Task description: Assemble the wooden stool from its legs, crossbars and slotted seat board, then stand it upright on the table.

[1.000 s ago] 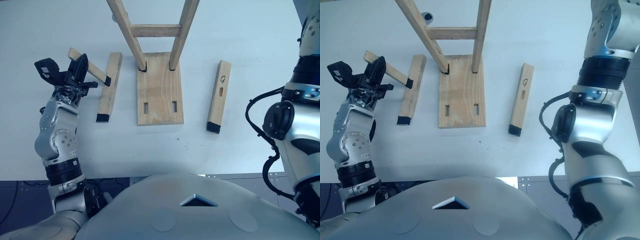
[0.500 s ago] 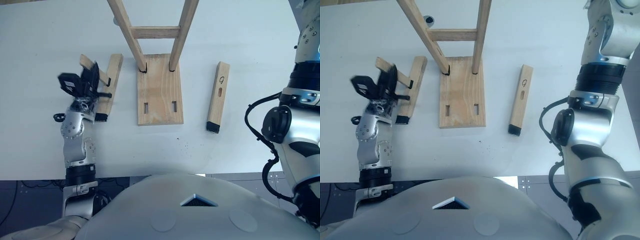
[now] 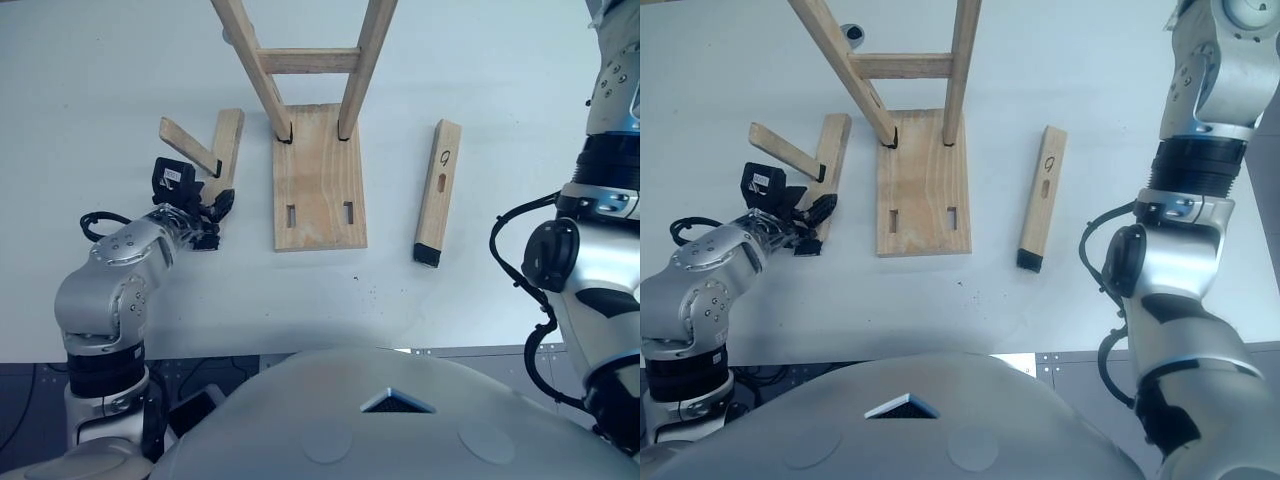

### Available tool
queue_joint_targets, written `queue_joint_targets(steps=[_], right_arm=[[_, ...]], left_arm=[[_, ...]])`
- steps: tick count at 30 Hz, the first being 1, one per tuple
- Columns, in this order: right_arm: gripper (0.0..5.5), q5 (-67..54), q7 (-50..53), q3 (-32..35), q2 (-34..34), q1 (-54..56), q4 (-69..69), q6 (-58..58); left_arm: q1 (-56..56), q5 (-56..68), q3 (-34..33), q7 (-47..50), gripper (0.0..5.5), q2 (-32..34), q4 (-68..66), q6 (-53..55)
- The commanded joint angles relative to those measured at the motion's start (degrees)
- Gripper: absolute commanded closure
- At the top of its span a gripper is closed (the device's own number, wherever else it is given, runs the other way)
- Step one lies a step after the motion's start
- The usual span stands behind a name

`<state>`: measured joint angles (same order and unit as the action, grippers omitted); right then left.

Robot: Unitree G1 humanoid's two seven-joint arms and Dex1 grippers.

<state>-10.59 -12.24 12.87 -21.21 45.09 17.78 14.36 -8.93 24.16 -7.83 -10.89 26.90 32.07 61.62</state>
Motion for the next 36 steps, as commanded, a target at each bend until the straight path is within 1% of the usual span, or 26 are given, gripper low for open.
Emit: queue_joint_targets(steps=[1,3,5,8,11,15,20,24,28,30,33,36], right_arm=[[5.5,0.5,-0.27,-0.7,-0.63,0.06,0.02,1.02],[5.5,0.62,-0.7,-1.16,-0.5,0.94,1.29,0.75],[5.5,0.58,-0.24,-0.8,-1.01,-0.27,-0.42,1.53],[5.5,0.58,0.03,-0.67,-1.23,-1.12,-1.41,2.17],[5.5,0.65,0.17,-0.94,-1.03,-1.66,-2.39,2.77],[5.5,0.64,0.5,-0.78,-0.93,-2.2,-2.98,3.13],[5.5,0.58,0.56,-0.66,-1.06,-2.42,-2.85,3.35],[5.5,0.57,0.81,-0.69,-0.91,-2.8,-3.09,3.59],[5.5,0.7,1.13,-0.68,-0.94,-2.96,-2.83,3.74],[5.5,0.75,0.89,-1.0,-0.93,-2.1,-1.7,3.59],[5.5,0.63,0.47,-1.07,-1.13,-0.79,-0.01,3.33],[5.5,0.33,-0.28,-0.83,-1.54,0.01,1.86,3.26]], left_arm=[[-2.08,0.27,-0.45,1.76,2.71,-1.64,3.5,5.36],[-4.0,-0.74,-1.18,2.47,2.71,-1.86,4.05,6.04],[-3.95,-0.94,-1.47,1.31,2.71,-0.73,3.04,5.33],[-2.85,-0.47,-2.96,-0.01,2.71,-0.35,2.71,4.46],[-1.69,-0.49,-4.99,-1.94,2.71,1.59,1.35,3.45],[-3.78,0.66,-3.33,-5.46,2.71,2.86,-0.8,4.96],[-6.23,-0.49,-1.35,-7.05,2.71,4.11,-2.63,4.19],[-6.01,-1.01,-0.65,-7.56,2.71,4.92,-3.4,2.88],[-3.35,3.09,-5.02,-8.98,3.34,1.68,-3.89,2.88],[-1.79,6.52,-8.85,-10.0,3.7,0.3,-4.66,4.81],[0.69,12.02,-15.58,-10.72,4.09,-2.05,-7.38,8.12],[1.86,15.44,-21.01,-11.33,4.48,-2.63,-11.8,9.66]])
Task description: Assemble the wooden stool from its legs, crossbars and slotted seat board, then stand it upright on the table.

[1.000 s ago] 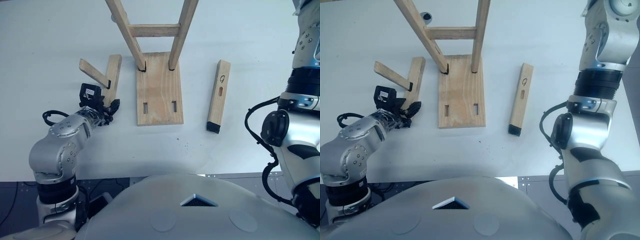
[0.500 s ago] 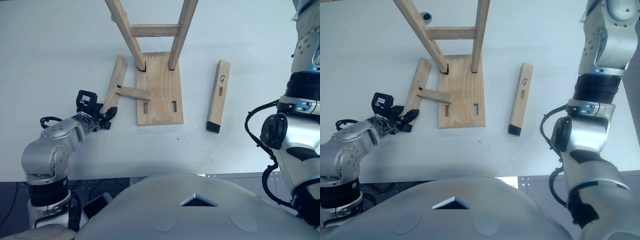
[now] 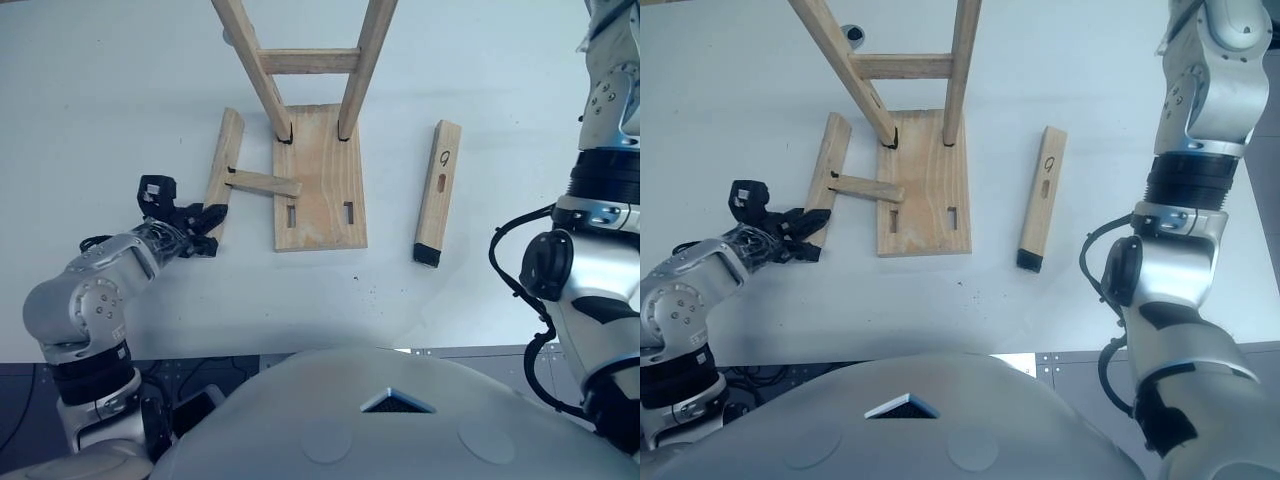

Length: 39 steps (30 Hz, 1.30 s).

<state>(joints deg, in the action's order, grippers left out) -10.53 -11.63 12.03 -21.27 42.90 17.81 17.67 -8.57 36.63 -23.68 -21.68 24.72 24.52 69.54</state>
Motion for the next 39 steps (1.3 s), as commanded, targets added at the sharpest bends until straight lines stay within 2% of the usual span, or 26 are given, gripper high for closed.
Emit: queue_joint_targets(steps=[1,5,9,12,15,16,20,25,27,29,32,39], right_arm=[[5.5,0.23,-1.22,0.06,-1.65,2.44,2.65,-0.07],[5.5,0.68,-2.13,-0.17,-2.08,3.26,4.57,-0.5],[5.5,0.33,-2.71,0.01,-2.0,3.72,5.18,-0.17],[5.5,-2.56,-6.04,1.11,-1.88,4.8,7.15,1.89],[5.5,-11.62,-15.74,4.17,-1.54,7.47,10.94,8.69],[5.5,-14.18,-18.76,4.82,-1.62,8.3,11.98,10.73],[4.92,-24.48,-31.44,6.9,-2.65,11.78,13.57,20.93],[3.91,-34.11,-42.53,7.89,-2.46,14.75,13.69,32.01],[3.5,-36.6,-45.11,7.2,-1.96,15.29,11.53,35.55],[3.04,-40.54,-48.85,7.19,-2.18,15.47,9.24,40.49],[2.71,-43.07,-51.42,8.48,-2.46,15.44,12.82,43.88],[2.7,-43.21,-46.54,9.67,-0.86,18.16,16.27,43.69]], left_arm=[[1.5,3.31,-6.3,-0.78,4.5,-0.2,-6.04,1.52],[-0.74,4.17,-5.61,-3.74,4.51,1.79,-7.08,0.21],[4.61,14.59,-16.58,-2.92,4.51,-1.39,-10.13,3.62],[7.78,30.92,-24.63,-2.93,4.51,-3.16,-11.84,5.34],[9.21,50.3,-26.64,-1.21,4.51,-5.31,-11.95,1.11],[9.03,55.31,-25.69,0.04,4.51,-5.7,-11.37,-0.61],[10.79,73.66,-17.42,6.79,4.51,-5.64,-5.5,-9.89],[23.6,76.35,-1.26,14.2,4.51,-11.03,-2.51,-18.75],[27.37,76.34,2.54,15.09,4.51,-12.62,-3.1,-20.43],[30.65,76.35,4.08,15.28,4.51,-15.34,-4.28,-21.82],[33.14,76.36,7.2,17.17,4.51,-19.66,-5.56,-23.63],[33.66,76.36,7.76,18.87,4.51,-21.29,-6.37,-23.21]])
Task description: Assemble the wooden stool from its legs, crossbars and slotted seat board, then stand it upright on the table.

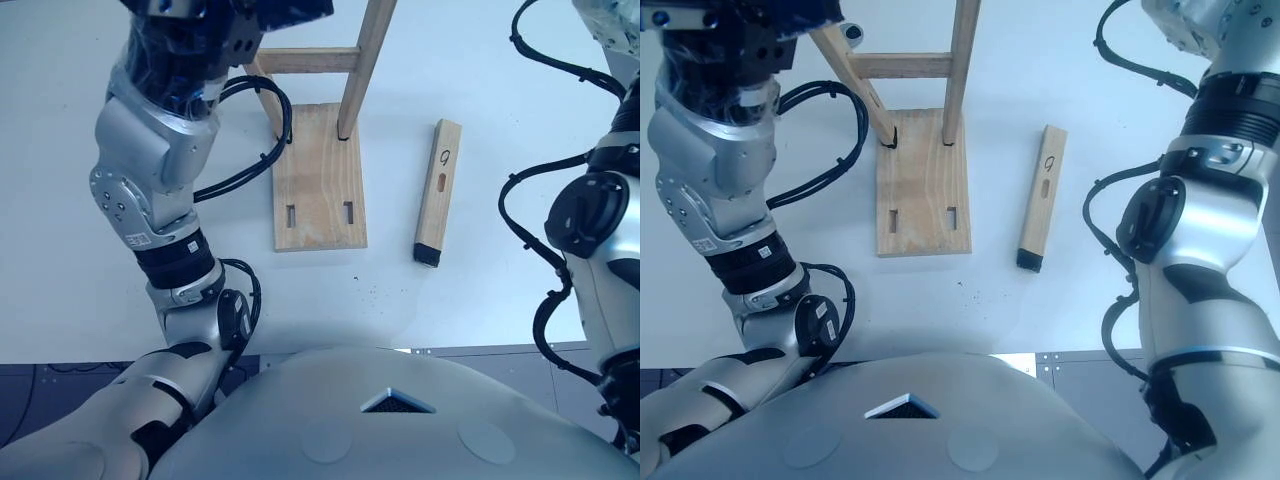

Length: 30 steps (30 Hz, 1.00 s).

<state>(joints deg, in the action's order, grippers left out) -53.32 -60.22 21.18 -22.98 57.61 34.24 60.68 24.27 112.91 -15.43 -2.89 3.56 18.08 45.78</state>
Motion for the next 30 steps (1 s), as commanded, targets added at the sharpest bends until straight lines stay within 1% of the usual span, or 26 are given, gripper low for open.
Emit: queue_joint_targets(steps=[1,5,9,12,15,19,23,28,30], right_arm=[[2.7,-1.17,2.06,0.65,0.87,3.69,-0.35,1.6],[2.7,-3.8,1.53,2.05,2.0,4.07,0.75,4.17],[2.7,-3.45,4.2,1.18,4.0,4.38,-1.76,3.47],[2.7,-3.78,5.39,1.28,3.33,5.36,-3.27,4.36],[2.7,-5.56,1.76,2.58,1.31,5.82,-1.59,6.11],[2.7,-5.92,-3.7,2.09,1.37,4.48,0.81,6.32],[2.7,-7.4,-8.51,1.93,1.53,5.11,1.18,8.87],[2.7,-9.01,-11.63,0.84,1.77,7.51,2.23,13.74],[2.7,-9.28,-12.49,-0.09,1.82,7.79,1.89,16.04]], left_arm=[[0.63,0.08,-0.22,0.41,4.51,0.14,-0.14,0.75],[-0.32,0.04,2.87,2.06,4.51,-0.5,-0.06,0.83],[-0.64,0.05,4.37,2.87,4.51,2.35,0.51,0.66],[-0.15,0.05,4.03,2.54,4.51,3.66,0.41,0.73],[1.13,0.08,3.23,1.56,4.51,0.62,-0.05,0.78],[0.62,0.08,3.64,2.01,4.51,-5.23,0.6,1.83],[-0.66,0.08,4.56,1.27,4.51,-7.21,-1.52,6.57],[-1.18,0.08,4.7,1.05,4.51,-8.77,-7.18,11.97],[-2.07,0.08,5.82,1.47,4.51,-8.53,-9.68,14.44]])
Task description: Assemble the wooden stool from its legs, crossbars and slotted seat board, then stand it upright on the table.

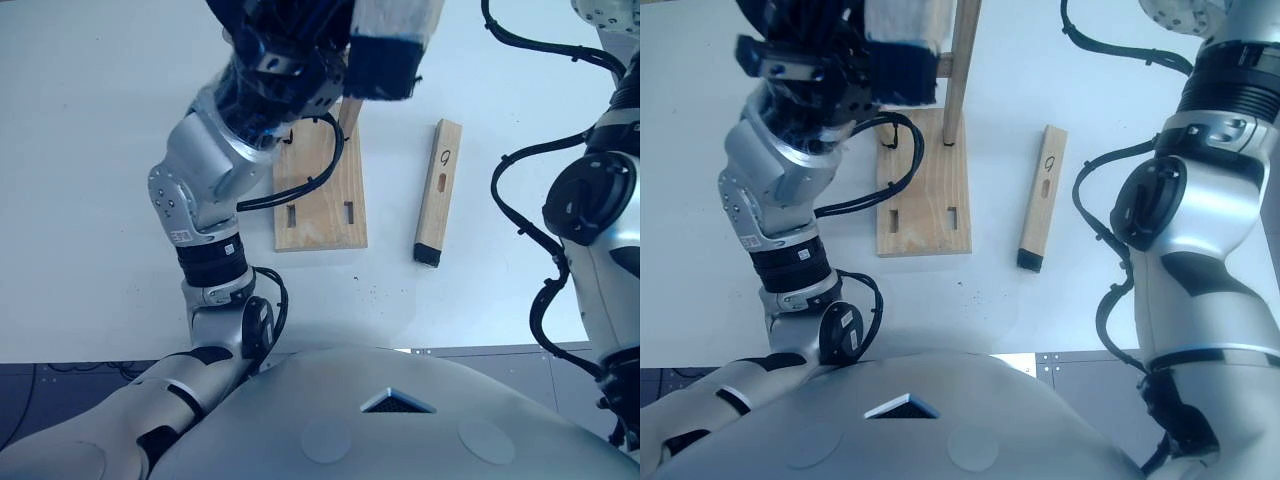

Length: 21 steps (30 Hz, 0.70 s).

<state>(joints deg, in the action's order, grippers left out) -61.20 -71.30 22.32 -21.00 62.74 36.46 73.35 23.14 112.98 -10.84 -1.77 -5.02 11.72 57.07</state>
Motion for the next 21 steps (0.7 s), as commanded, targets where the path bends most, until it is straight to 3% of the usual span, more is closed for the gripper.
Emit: queue_joint_targets(steps=[1,15,21], right_arm=[[2.7,-1.14,-1.73,-1.76,-0.11,2.63,-0.41,4.1],[2.7,4.21,-7.3,-6.34,-0.27,4.16,4.14,2.77],[2.7,7.37,-8.62,-9.01,-0.4,3.25,4.58,2.07]], left_arm=[[-1.61,0.01,1.96,-0.04,4.51,-0.16,-4.2,4.43],[-4.76,0.01,6.42,-4.2,4.51,0.87,-7.14,9.83],[-2.68,0.01,3.01,-7.12,4.51,2.41,-5.16,7.75]])
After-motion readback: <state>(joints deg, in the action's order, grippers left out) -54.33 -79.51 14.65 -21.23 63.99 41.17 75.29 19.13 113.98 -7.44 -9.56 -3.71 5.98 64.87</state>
